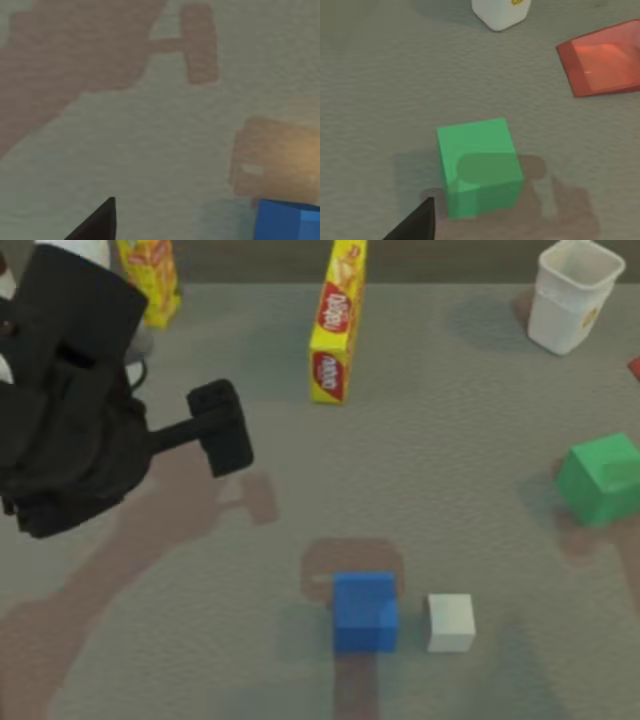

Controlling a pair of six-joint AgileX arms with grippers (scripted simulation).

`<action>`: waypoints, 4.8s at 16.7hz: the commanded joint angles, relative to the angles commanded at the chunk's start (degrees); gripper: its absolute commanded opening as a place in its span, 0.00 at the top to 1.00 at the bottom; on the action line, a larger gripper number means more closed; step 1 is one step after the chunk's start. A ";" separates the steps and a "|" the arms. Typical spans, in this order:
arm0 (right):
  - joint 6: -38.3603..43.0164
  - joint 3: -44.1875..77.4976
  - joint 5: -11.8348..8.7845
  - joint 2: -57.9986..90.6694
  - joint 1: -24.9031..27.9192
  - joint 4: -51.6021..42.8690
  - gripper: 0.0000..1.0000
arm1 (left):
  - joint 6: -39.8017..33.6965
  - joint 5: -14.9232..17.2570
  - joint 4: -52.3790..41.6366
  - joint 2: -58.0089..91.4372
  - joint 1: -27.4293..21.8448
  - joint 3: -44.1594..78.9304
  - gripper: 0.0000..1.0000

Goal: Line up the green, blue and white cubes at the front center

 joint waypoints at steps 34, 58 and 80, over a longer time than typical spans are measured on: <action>-7.46 49.24 0.07 81.67 3.38 -24.10 0.00 | 41.21 1.83 43.19 -74.22 30.31 -58.93 0.00; -7.46 49.24 0.07 81.67 3.38 -24.10 1.00 | 41.21 1.83 43.19 -74.22 30.31 -58.93 0.00; 9.45 67.35 0.18 81.67 16.63 -42.46 1.00 | 41.21 1.83 43.19 -74.22 30.31 -58.93 0.00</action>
